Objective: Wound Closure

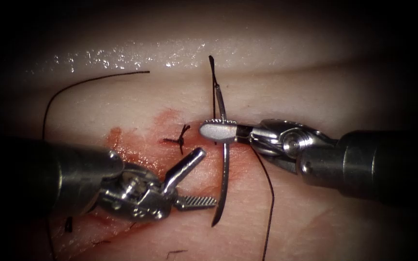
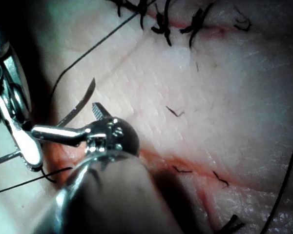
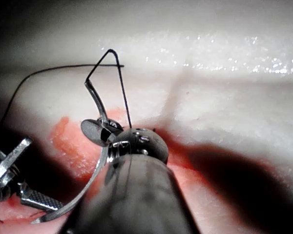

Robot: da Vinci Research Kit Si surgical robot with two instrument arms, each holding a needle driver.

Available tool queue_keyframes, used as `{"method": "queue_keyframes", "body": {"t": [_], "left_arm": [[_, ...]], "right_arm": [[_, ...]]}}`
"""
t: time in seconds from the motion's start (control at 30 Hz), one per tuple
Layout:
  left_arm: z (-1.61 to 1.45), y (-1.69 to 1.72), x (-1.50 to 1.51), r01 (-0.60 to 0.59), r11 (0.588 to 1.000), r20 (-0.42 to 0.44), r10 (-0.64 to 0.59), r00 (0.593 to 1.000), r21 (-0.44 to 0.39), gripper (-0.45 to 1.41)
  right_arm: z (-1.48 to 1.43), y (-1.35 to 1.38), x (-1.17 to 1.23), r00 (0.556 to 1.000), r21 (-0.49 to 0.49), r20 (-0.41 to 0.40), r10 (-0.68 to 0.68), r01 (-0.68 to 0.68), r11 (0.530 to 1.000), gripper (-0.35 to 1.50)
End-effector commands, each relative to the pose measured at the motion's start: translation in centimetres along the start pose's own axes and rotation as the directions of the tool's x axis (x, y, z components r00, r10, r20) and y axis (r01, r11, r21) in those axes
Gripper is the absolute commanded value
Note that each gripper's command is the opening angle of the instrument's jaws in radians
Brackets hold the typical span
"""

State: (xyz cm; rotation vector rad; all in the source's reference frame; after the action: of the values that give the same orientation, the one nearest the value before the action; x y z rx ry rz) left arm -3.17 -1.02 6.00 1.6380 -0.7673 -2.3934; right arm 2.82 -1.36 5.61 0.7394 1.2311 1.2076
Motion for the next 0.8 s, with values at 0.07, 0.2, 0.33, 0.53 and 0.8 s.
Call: {"method": "queue_keyframes", "body": {"t": [0.07, 0.2, 0.33, 0.53, 0.8], "left_arm": [[0.01, -0.03, -0.04, 0.129, 0.992, 0.007, -0.129, 0.992, -0.01, 1.27], [-0.05, -0.14, -0.28, 0.381, 0.924, 0.076, -0.379, 0.922, -0.02, 0.53], [0.04, -0.18, -0.7, 0.559, 0.817, 0.133, -0.544, 0.829, -0.144, 0.0], [0.26, 0.09, -1.07, 0.604, 0.76, 0.321, -0.526, 0.788, -0.239, -0.03], [0.45, 0.45, -1.28, 0.629, 0.721, 0.438, -0.484, 0.757, -0.291, -0.03]], "right_arm": [[0.03, 0.15, -0.01, 0.989, 0.011, -0.027, -0.147, 0.148, 0.989, -0.35], [0.02, 0.29, -0.11, 0.944, 0.06, -0.071, -0.321, 0.325, 0.944, -0.35], [0.07, 0.36, -0.26, 0.874, 0.108, -0.097, -0.476, 0.485, 0.868, -0.35], [0.18, 0.32, -0.28, 0.813, 0.115, -0.059, -0.58, 0.582, 0.805, -0.35], [0.19, 0.3, -0.14, 0.759, 0.1, -0.065, -0.648, 0.651, 0.753, -0.35]]}}
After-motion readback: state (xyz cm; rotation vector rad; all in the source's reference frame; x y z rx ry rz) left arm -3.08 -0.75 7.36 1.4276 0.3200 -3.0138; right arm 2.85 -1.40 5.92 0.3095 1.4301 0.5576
